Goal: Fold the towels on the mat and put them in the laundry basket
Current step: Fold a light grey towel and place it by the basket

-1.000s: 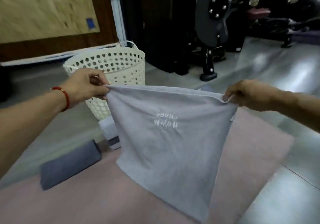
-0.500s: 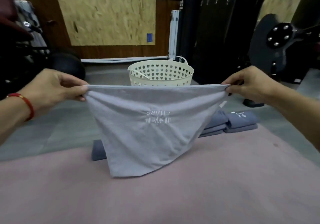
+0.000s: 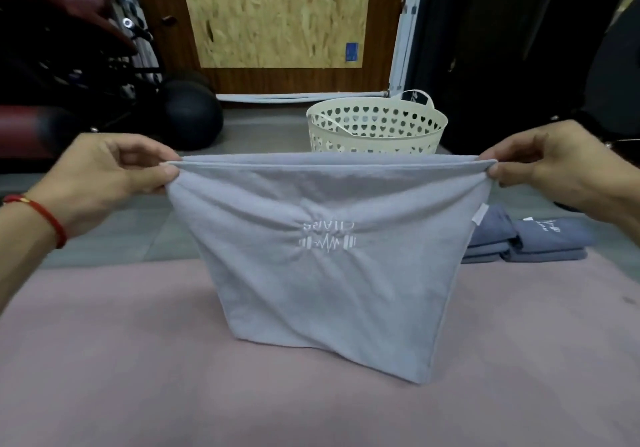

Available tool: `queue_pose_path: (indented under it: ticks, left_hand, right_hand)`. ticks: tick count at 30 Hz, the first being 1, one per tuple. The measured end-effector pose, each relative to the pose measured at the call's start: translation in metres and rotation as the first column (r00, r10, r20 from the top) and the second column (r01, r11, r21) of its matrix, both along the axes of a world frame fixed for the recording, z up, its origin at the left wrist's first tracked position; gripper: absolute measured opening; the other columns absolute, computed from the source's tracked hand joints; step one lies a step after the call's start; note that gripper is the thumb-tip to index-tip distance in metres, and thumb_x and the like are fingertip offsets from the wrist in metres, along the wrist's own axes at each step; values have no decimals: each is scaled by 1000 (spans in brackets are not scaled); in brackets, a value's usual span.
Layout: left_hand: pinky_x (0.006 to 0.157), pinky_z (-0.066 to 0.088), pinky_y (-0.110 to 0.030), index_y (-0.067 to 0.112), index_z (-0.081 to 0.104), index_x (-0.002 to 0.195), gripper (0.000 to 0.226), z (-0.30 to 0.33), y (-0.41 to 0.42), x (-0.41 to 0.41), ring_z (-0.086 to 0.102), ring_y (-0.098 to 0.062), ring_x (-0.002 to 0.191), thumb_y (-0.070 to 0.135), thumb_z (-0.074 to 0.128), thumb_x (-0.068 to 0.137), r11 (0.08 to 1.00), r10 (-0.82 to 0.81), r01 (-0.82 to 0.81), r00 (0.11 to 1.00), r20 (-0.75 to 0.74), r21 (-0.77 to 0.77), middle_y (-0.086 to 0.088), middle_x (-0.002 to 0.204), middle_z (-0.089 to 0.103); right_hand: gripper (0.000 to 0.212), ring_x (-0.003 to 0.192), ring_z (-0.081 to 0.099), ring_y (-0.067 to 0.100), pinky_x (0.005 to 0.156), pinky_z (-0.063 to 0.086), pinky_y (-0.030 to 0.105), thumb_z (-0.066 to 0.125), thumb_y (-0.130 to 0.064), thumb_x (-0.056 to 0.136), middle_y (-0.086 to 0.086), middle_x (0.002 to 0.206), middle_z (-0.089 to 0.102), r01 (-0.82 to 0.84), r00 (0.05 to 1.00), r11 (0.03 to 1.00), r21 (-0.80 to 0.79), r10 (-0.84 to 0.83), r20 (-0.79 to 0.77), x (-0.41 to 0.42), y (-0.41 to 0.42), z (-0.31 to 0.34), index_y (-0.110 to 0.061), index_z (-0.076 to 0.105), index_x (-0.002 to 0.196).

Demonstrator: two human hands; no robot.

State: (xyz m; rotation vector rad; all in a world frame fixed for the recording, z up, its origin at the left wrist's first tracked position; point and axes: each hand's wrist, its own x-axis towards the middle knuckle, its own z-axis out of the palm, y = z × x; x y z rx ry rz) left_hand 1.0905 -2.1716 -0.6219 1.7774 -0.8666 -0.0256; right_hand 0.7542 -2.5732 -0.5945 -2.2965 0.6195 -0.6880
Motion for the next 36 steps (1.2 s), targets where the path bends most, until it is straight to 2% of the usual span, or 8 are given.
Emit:
queue_pose_path:
  ticks: [6, 9, 14, 17, 19, 24, 29, 36]
  left_hand:
    - [65, 53, -8, 6, 72, 99, 15, -13, 6, 5, 66, 0, 64, 5, 73, 84, 999, 45, -45, 999, 30, 2, -8, 81, 72]
    - [62, 56, -12, 17, 71, 90, 19, -25, 5, 9, 67, -5, 60, -2, 72, 86, 994, 60, -66, 996, 69, 88, 3, 74, 72]
    - [60, 59, -19, 13, 77, 92, 21, -33, 4, 12, 68, -15, 59, -5, 65, 90, 949, 41, -13, 996, -81, 315, -13, 82, 74]
    - [60, 59, -19, 2, 73, 90, 13, -27, -8, 9, 70, -11, 64, -3, 61, 92, 982, 97, -55, 968, -232, 181, -14, 82, 73]
    - [63, 61, -24, 5, 70, 85, 15, -26, -26, 7, 70, -17, 69, -2, 61, 94, 989, 142, -124, 957, -255, 86, -16, 87, 68]
    - [76, 62, -41, 18, 67, 79, 20, -22, -60, 22, 72, -36, 93, 6, 65, 95, 961, 275, -277, 940, -201, 17, -18, 97, 69]
    - [75, 62, -31, 21, 67, 85, 15, -14, -43, 9, 72, -23, 84, 10, 65, 95, 971, 216, -226, 969, -120, -74, -6, 88, 67]
    - [77, 61, -34, 12, 68, 81, 20, -183, 23, -48, 60, -24, 85, -6, 68, 89, 986, 150, -110, 903, -402, 122, -10, 85, 65]
  right_hand:
    - [16, 83, 72, 15, 78, 57, 15, 76, -2, 87, 1, 86, 77, 47, 999, 998, -43, -47, 3, 4, 7, -14, -18, 78, 88]
    - [20, 84, 72, 22, 80, 57, 23, 75, -1, 85, 0, 81, 75, 109, 992, 985, -134, -117, -54, 9, 10, -35, -21, 74, 86]
    - [30, 82, 64, 17, 69, 42, 12, 68, -4, 89, -2, 87, 69, 174, 977, 939, -296, -202, -67, 10, 28, -48, -22, 73, 113]
    - [25, 60, 61, 6, 53, 43, 5, 60, -3, 92, -5, 73, 69, 277, 961, 942, -191, -267, 76, 24, 26, -43, -19, 77, 100]
    - [26, 54, 67, 11, 55, 55, 15, 55, 3, 92, 8, 71, 71, 293, 950, 953, -81, -281, 136, 45, 24, -44, -14, 75, 93]
    - [28, 70, 75, 20, 70, 63, 27, 53, 6, 91, 16, 85, 74, 296, 939, 955, 18, -294, 177, 87, 7, -48, -12, 74, 92]
    - [25, 75, 76, 20, 74, 63, 34, 55, -1, 88, 12, 88, 74, 263, 913, 960, 92, -278, 297, 85, 8, -48, -14, 75, 96]
    - [10, 76, 75, 31, 83, 62, 46, 67, -17, 80, 9, 75, 74, 299, 929, 850, 434, -364, 72, 40, 60, -201, -17, 76, 75]
